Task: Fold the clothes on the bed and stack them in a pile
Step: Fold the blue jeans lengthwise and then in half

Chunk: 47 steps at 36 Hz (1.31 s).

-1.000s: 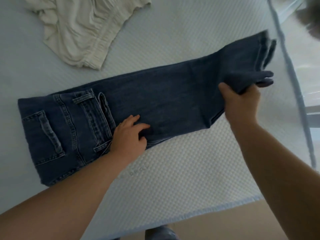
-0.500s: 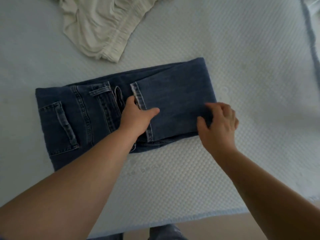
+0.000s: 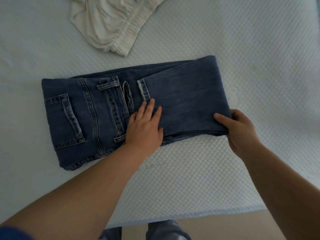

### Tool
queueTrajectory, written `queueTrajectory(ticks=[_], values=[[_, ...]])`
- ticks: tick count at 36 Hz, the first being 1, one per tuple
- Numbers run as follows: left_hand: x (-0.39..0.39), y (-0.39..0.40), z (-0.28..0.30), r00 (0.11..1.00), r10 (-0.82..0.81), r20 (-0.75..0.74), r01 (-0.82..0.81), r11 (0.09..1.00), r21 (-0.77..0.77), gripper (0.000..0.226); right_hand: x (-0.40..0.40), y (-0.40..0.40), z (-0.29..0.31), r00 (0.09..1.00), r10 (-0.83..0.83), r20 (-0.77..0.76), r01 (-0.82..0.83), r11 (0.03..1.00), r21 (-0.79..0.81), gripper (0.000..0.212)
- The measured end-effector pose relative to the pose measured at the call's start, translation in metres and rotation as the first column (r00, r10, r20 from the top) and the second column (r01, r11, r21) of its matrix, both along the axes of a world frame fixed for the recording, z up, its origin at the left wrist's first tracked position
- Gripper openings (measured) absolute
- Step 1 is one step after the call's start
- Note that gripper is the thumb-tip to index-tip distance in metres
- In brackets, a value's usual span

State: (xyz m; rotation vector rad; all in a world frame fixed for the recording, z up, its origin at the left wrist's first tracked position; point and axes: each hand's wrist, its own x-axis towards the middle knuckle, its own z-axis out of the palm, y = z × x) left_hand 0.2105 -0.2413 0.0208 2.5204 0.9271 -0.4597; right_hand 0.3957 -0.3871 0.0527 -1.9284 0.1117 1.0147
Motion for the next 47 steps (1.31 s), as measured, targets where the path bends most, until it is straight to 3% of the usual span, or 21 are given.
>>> queueTrajectory(ticks=[2, 5, 8, 9, 11, 13, 15, 17, 19, 21, 24, 26, 30, 33, 35, 37, 39, 41, 43, 45, 47], values=[[0.000, 0.004, -0.005, 1.000, -0.010, -0.023, 0.010, 1.000, -0.027, 0.067, -0.011, 0.004, 0.014, 0.997, -0.056, -0.057, 0.063, 0.988, 0.139, 0.018], [0.004, 0.017, 0.002, 0.999, 0.014, 0.040, -0.008, 0.987, -0.161, 0.065, -0.032, 0.017, 0.040, 1.000, -0.017, 0.008, 0.014, 0.961, 0.277, 0.023], [0.000, 0.036, 0.023, 0.930, 0.337, 0.148, -0.243, 0.864, -0.441, 0.046, -0.065, 0.043, 0.073, 0.967, 0.086, 0.241, -0.146, 0.959, 0.242, 0.025], [-0.004, 0.044, 0.034, 0.839, 0.527, 0.135, -0.366, 0.730, -0.577, 0.038, -0.079, 0.052, 0.082, 0.942, 0.117, 0.313, -0.191, 0.957, 0.218, 0.027], [-0.017, 0.060, 0.055, 0.575, 0.817, -0.037, -0.499, 0.314, -0.808, 0.020, -0.111, 0.068, 0.095, 0.899, 0.179, 0.399, -0.271, 0.944, 0.188, 0.029], [-0.040, 0.079, 0.067, 0.409, 0.871, -0.274, -0.471, -0.056, -0.881, 0.031, -0.145, 0.084, 0.099, 0.855, 0.264, 0.447, -0.366, 0.918, 0.157, 0.026], [-0.073, 0.097, 0.071, 0.343, 0.851, -0.397, -0.344, -0.280, -0.896, 0.058, -0.178, 0.100, 0.097, 0.774, 0.357, 0.523, -0.480, 0.869, 0.118, 0.023], [-0.106, 0.111, 0.074, 0.322, 0.842, -0.432, -0.233, -0.371, -0.899, 0.078, -0.211, 0.116, 0.091, 0.690, 0.429, 0.583, -0.577, 0.812, 0.085, 0.018], [-0.132, 0.120, 0.076, 0.318, 0.848, -0.424, -0.150, -0.397, -0.906, 0.081, -0.240, 0.131, 0.081, 0.643, 0.535, 0.548, -0.664, 0.746, 0.051, 0.018], [-0.150, 0.123, 0.074, 0.281, 0.882, -0.379, -0.138, -0.354, -0.925, 0.063, -0.264, 0.140, 0.067, 0.566, 0.662, 0.490, -0.771, 0.636, 0.032, 0.027], [-0.166, 0.121, 0.060, 0.248, 0.958, -0.144, -0.469, -0.011, -0.883, 0.020, -0.282, 0.145, 0.051, 0.468, 0.772, 0.430, -0.870, 0.488, 0.070, 0.034], [-0.171, 0.121, 0.048, 0.270, 0.963, 0.005, -0.647, 0.185, -0.740, 0.022, -0.279, 0.142, 0.045, 0.514, 0.732, 0.447, -0.832, 0.553, 0.050, 0.032], [-0.172, 0.121, 0.036, 0.329, 0.917, 0.225, -0.736, 0.398, -0.547, 0.019, -0.243, 0.129, 0.030, 0.556, 0.581, 0.595, -0.557, 0.792, -0.252, 0.039], [-0.174, 0.116, 0.026, 0.399, 0.877, 0.266, -0.764, 0.479, -0.433, 0.013, -0.210, 0.121, 0.017, 0.738, 0.592, 0.324, -0.456, 0.792, -0.406, 0.066], [-0.175, 0.113, 0.022, 0.418, 0.869, 0.265, -0.777, 0.493, -0.391, 0.012, -0.197, 0.119, 0.008, 0.796, 0.588, 0.147, -0.498, 0.773, -0.394, 0.072], [-0.175, 0.109, 0.019, 0.448, 0.852, 0.272, -0.801, 0.518, -0.301, 0.018, -0.191, 0.118, 0.004, 0.794, 0.601, 0.092, -0.535, 0.762, -0.366, 0.058], [-0.175, 0.107, 0.018, 0.444, 0.862, 0.244, -0.846, 0.493, -0.205, 0.028, -0.185, 0.119, 0.005, 0.861, 0.507, 0.034, -0.480, 0.834, -0.272, 0.037], [-0.177, 0.106, 0.019, 0.391, 0.907, 0.157, -0.871, 0.420, -0.255, 0.029, -0.178, 0.120, 0.007, 0.938, 0.321, -0.134, -0.337, 0.933, -0.126, 0.021], [-0.179, 0.105, 0.020, 0.298, 0.950, 0.096, -0.861, 0.311, -0.402, 0.031, -0.172, 0.120, 0.010, 0.944, 0.257, -0.206, -0.275, 0.959, -0.066, 0.012], [-0.184, 0.104, 0.025, 0.166, 0.986, 0.005, -0.833, 0.143, -0.535, 0.057, -0.173, 0.121, 0.016, 0.945, 0.274, -0.180, -0.288, 0.956, -0.056, 0.015], [-0.192, 0.103, 0.033, 0.143, 0.977, -0.157, -0.804, 0.023, -0.594, 0.083, -0.179, 0.125, 0.026, 0.949, 0.287, -0.130, -0.296, 0.954, -0.052, 0.017]])
